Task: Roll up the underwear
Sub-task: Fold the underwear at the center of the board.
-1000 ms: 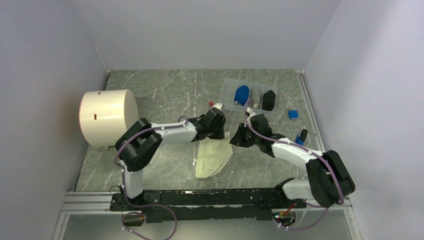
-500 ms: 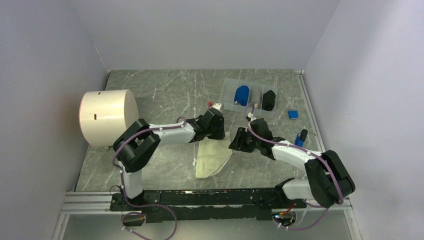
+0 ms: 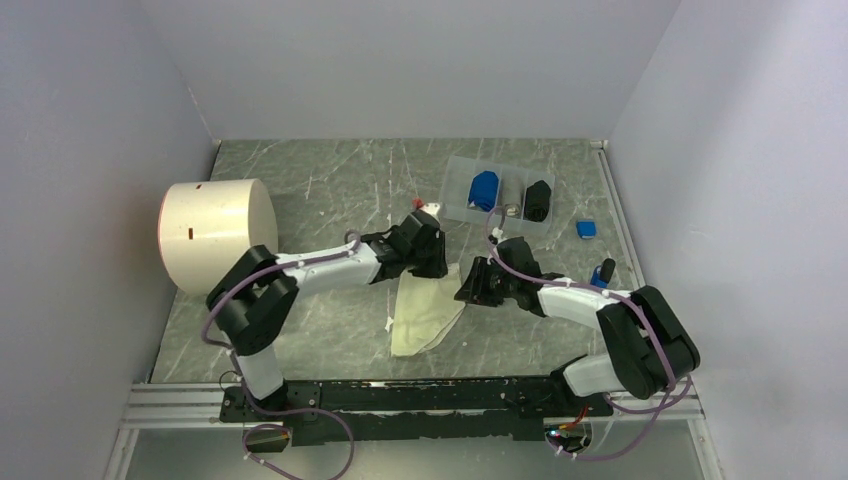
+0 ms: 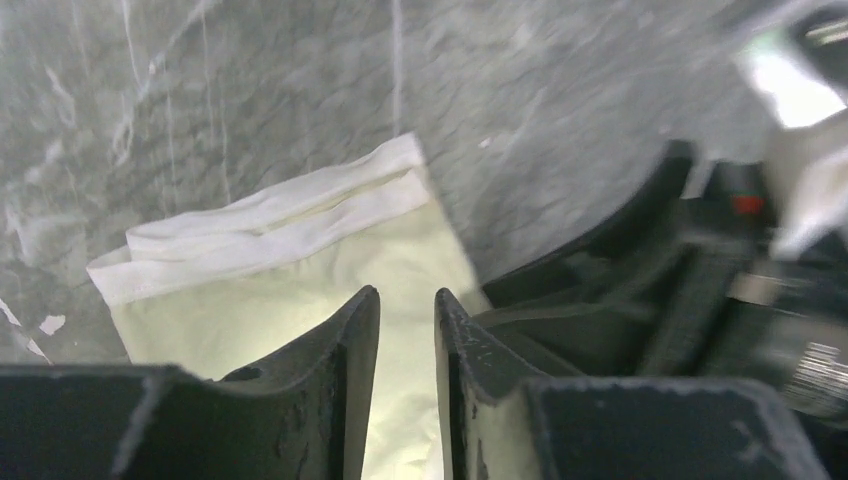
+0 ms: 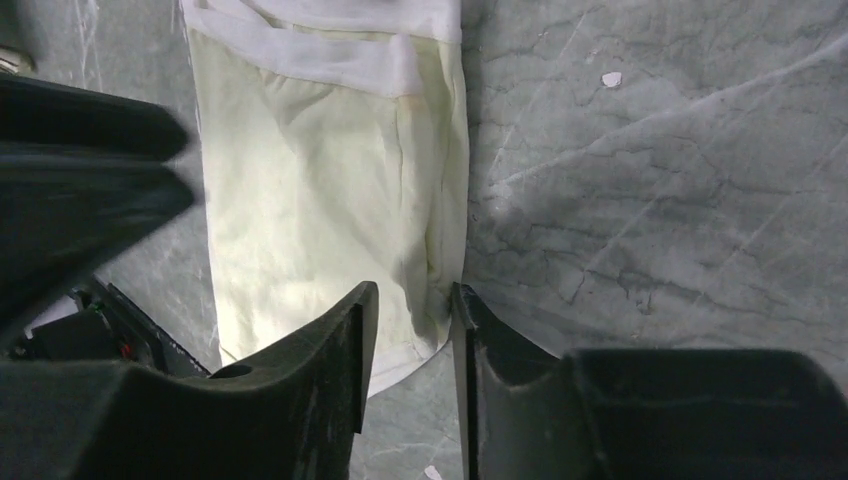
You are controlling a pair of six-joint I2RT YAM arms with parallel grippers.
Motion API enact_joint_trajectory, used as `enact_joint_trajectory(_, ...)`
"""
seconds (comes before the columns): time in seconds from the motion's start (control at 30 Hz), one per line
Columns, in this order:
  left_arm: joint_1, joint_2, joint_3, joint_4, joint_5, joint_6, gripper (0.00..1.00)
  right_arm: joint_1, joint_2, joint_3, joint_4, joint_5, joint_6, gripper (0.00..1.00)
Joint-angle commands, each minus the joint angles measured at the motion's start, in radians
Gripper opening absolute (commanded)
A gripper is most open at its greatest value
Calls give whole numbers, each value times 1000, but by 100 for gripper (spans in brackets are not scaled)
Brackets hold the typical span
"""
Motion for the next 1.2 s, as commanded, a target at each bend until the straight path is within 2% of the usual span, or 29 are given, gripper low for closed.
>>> enact_joint_trajectory(0.0,3,98,25,-102,24,-17,31,-4,16,-9,43,-8,14,34)
enact_joint_trajectory(0.1,4,144,26,-107,23,-24,27,-4,20,-12,50,-7,11,33)
enact_joint_trajectory(0.23,4,187,17,-103,-60,-33,25,-4,33,-11,73,-29,21,32)
enact_joint_trajectory(0.33,6,204,-6,-62,-56,-32,24,-5,50,-9,114,-74,34,33)
enact_joint_trajectory(0.43,6,200,-28,-53,-66,-48,23,-7,50,-2,119,-53,47,32)
enact_joint_trajectory(0.67,11,168,-51,-47,-88,-55,23,-7,22,43,96,-53,56,14)
enact_joint_trajectory(0.73,15,155,-53,-35,-75,-56,24,-5,11,61,69,-46,45,3)
enact_joint_trajectory(0.93,20,95,-55,-17,-96,-83,35,19,1,117,-53,58,8,0)
enact_joint_trajectory(1.17,23,-72,-57,-78,-220,-95,47,153,31,218,-218,327,15,0)
